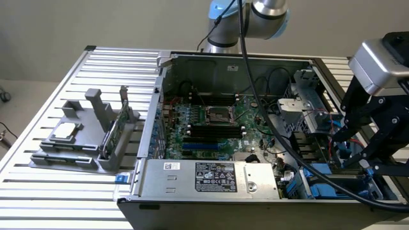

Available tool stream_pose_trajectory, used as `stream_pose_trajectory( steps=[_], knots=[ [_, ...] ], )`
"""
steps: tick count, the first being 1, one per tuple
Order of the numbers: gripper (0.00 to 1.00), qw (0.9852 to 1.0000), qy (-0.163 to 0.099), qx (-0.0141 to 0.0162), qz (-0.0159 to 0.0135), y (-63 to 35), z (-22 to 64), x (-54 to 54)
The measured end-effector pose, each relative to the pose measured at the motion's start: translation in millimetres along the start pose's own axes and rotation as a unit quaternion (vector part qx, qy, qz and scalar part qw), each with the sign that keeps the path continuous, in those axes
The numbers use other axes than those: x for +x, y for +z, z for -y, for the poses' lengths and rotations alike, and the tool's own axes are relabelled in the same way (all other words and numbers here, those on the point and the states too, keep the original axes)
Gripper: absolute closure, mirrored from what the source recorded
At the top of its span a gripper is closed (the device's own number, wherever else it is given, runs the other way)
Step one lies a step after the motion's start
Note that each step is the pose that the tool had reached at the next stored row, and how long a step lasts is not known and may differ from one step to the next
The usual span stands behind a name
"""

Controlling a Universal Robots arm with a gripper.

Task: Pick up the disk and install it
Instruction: 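Insert the disk into the insertion slot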

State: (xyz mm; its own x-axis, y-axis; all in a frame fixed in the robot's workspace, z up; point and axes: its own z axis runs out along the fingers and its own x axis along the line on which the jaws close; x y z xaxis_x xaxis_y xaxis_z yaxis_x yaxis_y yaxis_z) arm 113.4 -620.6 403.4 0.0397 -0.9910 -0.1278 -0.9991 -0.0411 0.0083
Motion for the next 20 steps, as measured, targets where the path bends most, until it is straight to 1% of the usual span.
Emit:
stream_pose_trajectory(
  steps=[6, 8, 12, 14, 15, 18, 19, 20],
  knots=[
    [0.53, 1.0, -0.005, -0.0006, -0.0001, 0.1, 18.5, 0.7],
    [0.53, 1.0, -0.006, -0.0008, 0.0, 0.3, 21.6, 0.6],
    [0.55, 1.0, -0.007, -0.0009, -0.0001, 2.5, 22.4, -2.9],
    [0.68, 1.0, -0.007, -0.0009, -0.0002, 5.6, 22.5, -4.2],
    [0.68, 1.0, -0.007, -0.0009, -0.0001, 7.5, 22.6, -4.5],
    [0.86, 1.0, -0.008, -0.0009, -0.0001, 13.1, 22.7, -5.4],
    [0.86, 1.0, -0.008, -0.001, -0.0001, 14.9, 22.7, -5.7],
    [0.89, 1.0, -0.008, -0.001, -0.0001, 16.8, 22.9, -5.9]
  ],
)
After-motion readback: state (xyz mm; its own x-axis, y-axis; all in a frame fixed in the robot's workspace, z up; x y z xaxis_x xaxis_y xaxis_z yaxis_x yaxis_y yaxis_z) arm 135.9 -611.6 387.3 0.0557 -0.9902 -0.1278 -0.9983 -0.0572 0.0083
